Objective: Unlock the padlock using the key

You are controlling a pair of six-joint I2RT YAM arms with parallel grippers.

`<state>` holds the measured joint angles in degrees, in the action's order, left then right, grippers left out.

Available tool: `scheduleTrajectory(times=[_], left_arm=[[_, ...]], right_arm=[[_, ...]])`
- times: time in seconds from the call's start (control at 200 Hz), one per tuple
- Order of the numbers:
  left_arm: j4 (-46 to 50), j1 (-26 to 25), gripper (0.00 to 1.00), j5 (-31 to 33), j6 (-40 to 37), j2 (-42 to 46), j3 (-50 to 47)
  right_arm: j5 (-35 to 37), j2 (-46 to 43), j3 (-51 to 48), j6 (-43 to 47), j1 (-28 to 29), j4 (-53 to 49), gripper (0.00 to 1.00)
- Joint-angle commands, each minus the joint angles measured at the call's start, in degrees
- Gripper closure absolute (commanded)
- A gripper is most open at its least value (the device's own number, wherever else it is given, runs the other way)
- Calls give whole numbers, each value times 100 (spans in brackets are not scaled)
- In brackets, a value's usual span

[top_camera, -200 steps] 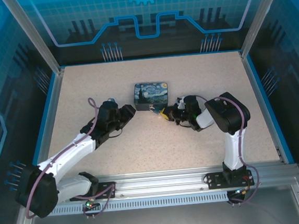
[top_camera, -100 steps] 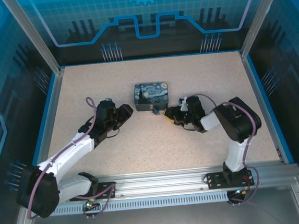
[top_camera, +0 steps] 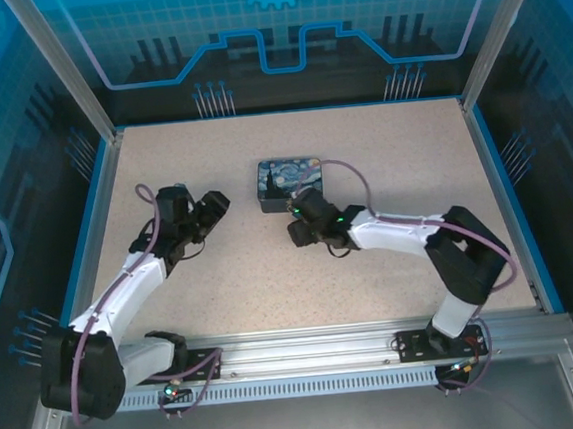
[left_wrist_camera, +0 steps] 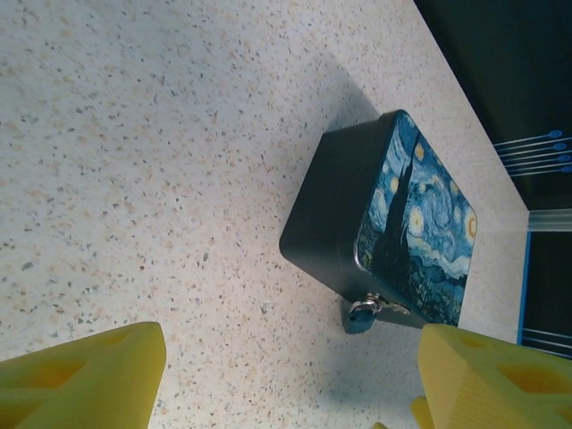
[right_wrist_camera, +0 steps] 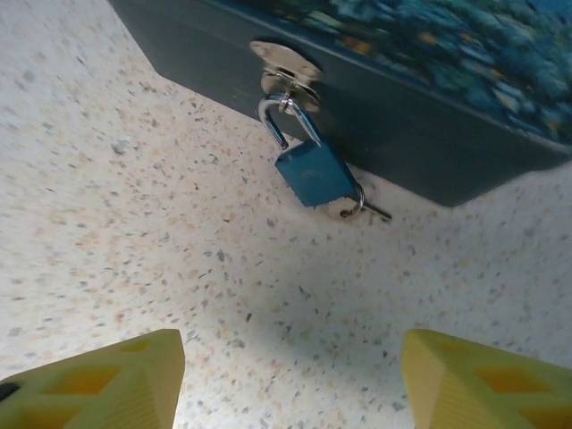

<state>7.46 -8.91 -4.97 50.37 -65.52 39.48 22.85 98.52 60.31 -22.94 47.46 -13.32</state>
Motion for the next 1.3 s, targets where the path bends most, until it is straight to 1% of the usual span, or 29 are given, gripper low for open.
scheduleTrajectory(times=[0.0, 0.085, 0.195, 0.415, 0.62, 1.005, 1.166, 1.296], left_arm=[[95, 345, 23, -566, -181, 148, -128], [83, 547, 23, -692, -185, 204, -225], [94, 644, 23, -755, -191, 304, -313], [-14, 672, 23, -800, -90, 321, -463], [-19, 671, 23, -814, -56, 329, -494], [20, 671, 24, -805, -11, 342, -517], [65, 671, 24, -776, -17, 334, -534], [77, 671, 24, -773, -1, 312, -555]], right_arm=[[1697, 645, 626, 596, 398, -1245, 33], [2136, 1107, 1059, 582, 588, -1483, 33], [2557, 1495, 1360, 466, 697, -1597, 34], [2885, 1860, 1578, 548, 721, -1313, 38], [2717, 2059, 1574, 606, 631, -906, 38], [2892, 2416, 1625, 778, 449, -224, 40], [2975, 2517, 1551, 1097, 404, 250, 41], [3010, 2567, 1510, 1254, 343, 531, 43]])
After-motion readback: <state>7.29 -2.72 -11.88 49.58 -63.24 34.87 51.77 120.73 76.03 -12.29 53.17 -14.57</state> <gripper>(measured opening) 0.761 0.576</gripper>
